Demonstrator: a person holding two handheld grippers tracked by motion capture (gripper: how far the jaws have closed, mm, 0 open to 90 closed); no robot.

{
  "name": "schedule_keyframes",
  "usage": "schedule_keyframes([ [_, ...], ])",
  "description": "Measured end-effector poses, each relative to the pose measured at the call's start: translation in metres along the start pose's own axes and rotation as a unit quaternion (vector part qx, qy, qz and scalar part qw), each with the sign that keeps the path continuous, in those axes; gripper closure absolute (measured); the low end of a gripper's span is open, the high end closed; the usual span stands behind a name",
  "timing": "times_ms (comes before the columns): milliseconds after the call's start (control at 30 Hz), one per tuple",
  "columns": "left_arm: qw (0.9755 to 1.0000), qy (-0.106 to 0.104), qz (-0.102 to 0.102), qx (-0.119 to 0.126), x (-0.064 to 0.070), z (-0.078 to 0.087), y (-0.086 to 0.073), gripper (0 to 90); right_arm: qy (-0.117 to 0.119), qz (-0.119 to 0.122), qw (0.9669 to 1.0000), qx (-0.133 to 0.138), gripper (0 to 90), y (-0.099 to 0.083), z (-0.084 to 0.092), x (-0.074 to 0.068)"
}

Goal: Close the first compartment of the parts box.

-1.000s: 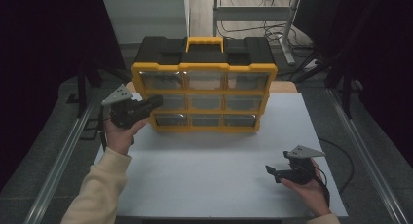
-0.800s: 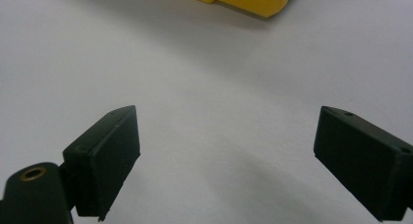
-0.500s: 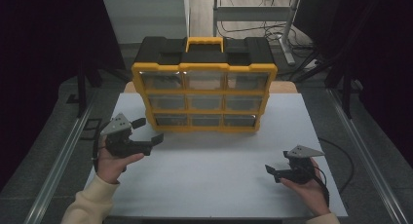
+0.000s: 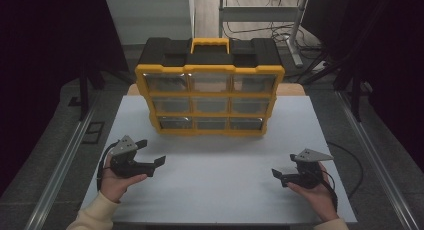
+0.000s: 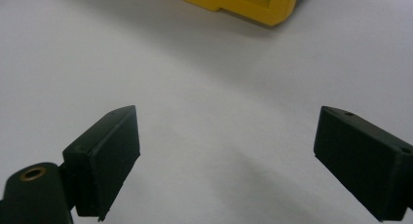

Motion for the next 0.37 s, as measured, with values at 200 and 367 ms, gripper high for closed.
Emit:
schedule_keyframes([
  [200, 1.0, -0.001, 0.005, 0.002, -0.0015, 0.0003, -0.0021, 8.6, 0.002, 0.002, 1.0, 0.008, 9.9, 0.0013, 0.0016, -0.0013],
  [367, 1.0, 0.001, -0.002, -0.002, -0.0011, -0.0019, -0.0032, 8.6, 0.002, 0.003, 1.0, 0.008, 9.8, 0.0012, 0.0018, -0.0014],
])
Point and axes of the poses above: each handheld gripper's, and its own axes: z roughly backward along the jaws, y roughly out of its top, x roughly to its right, the point moved 3 cm from there along -z, roughly forward along the jaws
